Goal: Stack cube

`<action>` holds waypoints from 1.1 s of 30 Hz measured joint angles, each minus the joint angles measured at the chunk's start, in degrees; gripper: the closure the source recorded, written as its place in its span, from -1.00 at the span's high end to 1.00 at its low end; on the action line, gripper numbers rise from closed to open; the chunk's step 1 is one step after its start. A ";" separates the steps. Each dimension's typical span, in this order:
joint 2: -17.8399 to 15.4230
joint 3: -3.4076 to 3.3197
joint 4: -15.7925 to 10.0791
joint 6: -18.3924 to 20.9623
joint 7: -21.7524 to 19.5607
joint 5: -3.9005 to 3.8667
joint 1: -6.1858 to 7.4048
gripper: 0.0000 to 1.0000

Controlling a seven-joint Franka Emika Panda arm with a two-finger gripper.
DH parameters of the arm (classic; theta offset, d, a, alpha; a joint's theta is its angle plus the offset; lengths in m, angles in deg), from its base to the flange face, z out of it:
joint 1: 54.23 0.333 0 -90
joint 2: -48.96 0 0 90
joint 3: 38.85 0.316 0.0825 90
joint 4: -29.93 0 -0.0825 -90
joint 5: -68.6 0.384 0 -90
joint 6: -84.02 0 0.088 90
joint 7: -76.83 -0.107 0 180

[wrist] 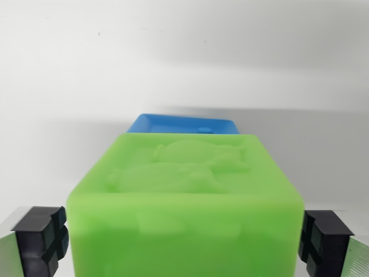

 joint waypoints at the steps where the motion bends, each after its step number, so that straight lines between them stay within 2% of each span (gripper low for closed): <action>1: 0.00 0.00 0.00 0.00 0.00 0.00 0.00 1.00; 7: -0.25 0.00 -0.02 0.24 0.00 0.00 0.00 1.00; 13: -1.94 0.00 -0.22 1.58 0.00 0.00 0.00 1.00; 33: -12.12 -0.02 -0.79 10.98 -0.18 -0.25 0.00 1.00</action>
